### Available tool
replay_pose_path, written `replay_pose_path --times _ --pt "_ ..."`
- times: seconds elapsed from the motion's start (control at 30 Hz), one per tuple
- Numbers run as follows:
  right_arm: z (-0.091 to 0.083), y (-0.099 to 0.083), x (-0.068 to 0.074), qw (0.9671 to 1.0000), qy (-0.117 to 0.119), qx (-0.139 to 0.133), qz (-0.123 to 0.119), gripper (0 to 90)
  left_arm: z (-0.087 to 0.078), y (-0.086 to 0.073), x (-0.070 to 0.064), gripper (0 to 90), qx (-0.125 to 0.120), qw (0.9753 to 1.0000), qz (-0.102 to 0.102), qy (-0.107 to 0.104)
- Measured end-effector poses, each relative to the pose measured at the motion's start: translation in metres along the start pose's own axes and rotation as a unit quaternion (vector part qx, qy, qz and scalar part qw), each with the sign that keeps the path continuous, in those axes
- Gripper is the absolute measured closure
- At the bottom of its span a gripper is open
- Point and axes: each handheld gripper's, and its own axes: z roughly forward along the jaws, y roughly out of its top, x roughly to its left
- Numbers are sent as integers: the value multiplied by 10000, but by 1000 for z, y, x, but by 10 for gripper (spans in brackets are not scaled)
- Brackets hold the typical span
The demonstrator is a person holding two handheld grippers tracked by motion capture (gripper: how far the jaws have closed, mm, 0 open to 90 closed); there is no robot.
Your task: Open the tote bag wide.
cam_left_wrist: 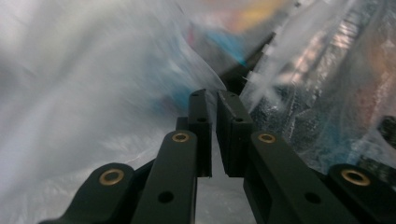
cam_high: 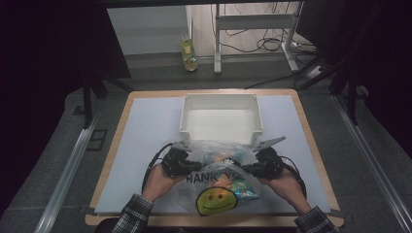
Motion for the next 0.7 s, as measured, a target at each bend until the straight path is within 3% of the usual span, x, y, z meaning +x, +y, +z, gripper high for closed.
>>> replay_pose_path --times 0.27,0.63,0.7 --pt "-4 -10 14 9998 142 57 -109 860 -4 -11 -15 840 71 9996 103 -260" --pt "-23 -21 30 9991 370 -136 -162 839 -21 -27 -46 830 -156 9979 274 -567" --pt "-30 -24 35 9988 418 -200 -177 839 -26 -28 -53 830 -191 9970 379 -652"
